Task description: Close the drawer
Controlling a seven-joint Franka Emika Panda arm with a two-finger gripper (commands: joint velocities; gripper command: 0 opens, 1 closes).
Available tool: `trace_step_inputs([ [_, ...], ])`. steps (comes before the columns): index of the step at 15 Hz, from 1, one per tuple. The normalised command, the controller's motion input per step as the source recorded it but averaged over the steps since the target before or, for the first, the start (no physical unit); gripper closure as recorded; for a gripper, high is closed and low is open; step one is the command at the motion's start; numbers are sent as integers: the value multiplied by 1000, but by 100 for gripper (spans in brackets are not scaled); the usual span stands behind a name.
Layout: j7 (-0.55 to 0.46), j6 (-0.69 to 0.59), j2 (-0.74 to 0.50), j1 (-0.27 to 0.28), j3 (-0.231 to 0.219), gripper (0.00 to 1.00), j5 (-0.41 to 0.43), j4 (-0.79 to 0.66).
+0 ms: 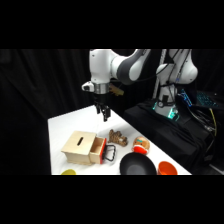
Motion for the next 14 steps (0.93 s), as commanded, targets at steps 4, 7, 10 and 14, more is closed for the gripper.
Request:
trace_step_inputs([
  [4, 208, 21, -17, 4, 8, 0, -27, 2],
  [7, 280, -34, -53, 46, 26, 0, -12, -1],
  [10, 293, -67, -63, 101, 63, 0, -20, -11],
  [14, 292, -82, -34, 134, 86, 0, -27, -1],
])
